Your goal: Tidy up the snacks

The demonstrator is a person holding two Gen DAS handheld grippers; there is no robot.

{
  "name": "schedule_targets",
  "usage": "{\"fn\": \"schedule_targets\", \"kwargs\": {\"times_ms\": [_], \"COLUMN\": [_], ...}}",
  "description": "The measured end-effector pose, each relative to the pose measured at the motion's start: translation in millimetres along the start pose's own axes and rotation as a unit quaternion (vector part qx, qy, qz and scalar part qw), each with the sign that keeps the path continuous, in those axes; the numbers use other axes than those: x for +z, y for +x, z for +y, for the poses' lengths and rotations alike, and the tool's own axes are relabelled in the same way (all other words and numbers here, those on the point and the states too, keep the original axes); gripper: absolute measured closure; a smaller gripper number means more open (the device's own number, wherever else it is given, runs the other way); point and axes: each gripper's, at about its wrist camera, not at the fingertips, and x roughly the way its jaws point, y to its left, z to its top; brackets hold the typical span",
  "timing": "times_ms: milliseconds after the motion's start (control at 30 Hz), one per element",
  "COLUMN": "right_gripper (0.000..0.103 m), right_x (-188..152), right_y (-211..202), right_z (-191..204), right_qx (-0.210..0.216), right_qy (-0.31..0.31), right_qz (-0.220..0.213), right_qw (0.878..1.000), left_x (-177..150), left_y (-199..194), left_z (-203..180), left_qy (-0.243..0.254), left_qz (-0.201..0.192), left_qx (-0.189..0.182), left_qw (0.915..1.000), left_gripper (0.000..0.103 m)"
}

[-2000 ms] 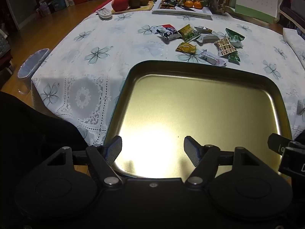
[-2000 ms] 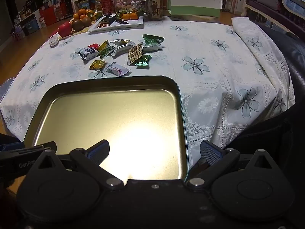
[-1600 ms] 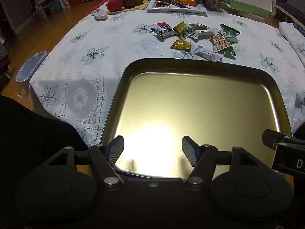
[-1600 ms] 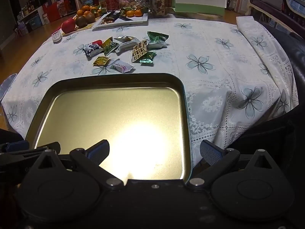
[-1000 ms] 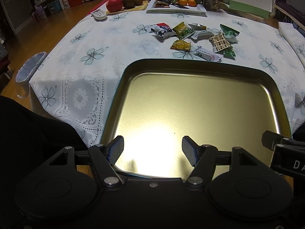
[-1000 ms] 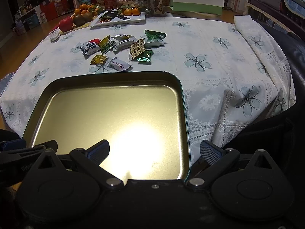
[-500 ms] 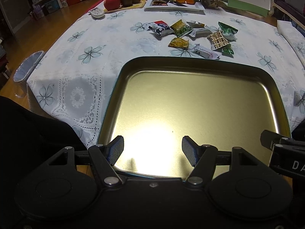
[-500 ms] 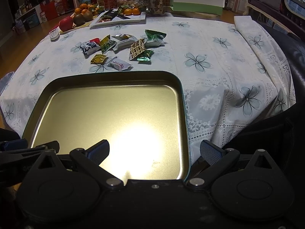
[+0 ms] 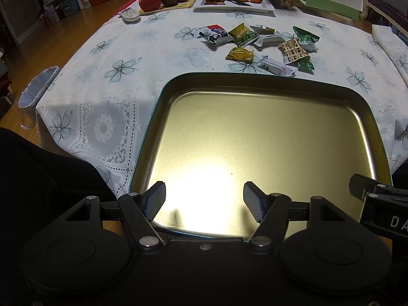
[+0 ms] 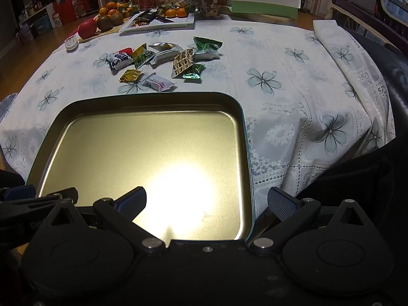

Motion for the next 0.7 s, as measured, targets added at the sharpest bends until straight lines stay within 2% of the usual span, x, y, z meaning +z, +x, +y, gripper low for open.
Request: {"fn": "schedule_targets", "kwargs": {"times_ms": [700], "right_gripper": [0.000], "right_x": [-0.3], "right_y": [0.3], "right_z": [0.0], "right_qx": [-0.001], "right_qy": [-0.003], "right_qz": [0.001], "right_qw": [1.000], "left_x": [0.5], "left_y": [-0.7], "left_z": [-3.1], "left_qy": [0.007], "left_qz": [0.000], "left_qx": [0.000], "left_qw": [1.0000], "left_gripper": [0.034]}}
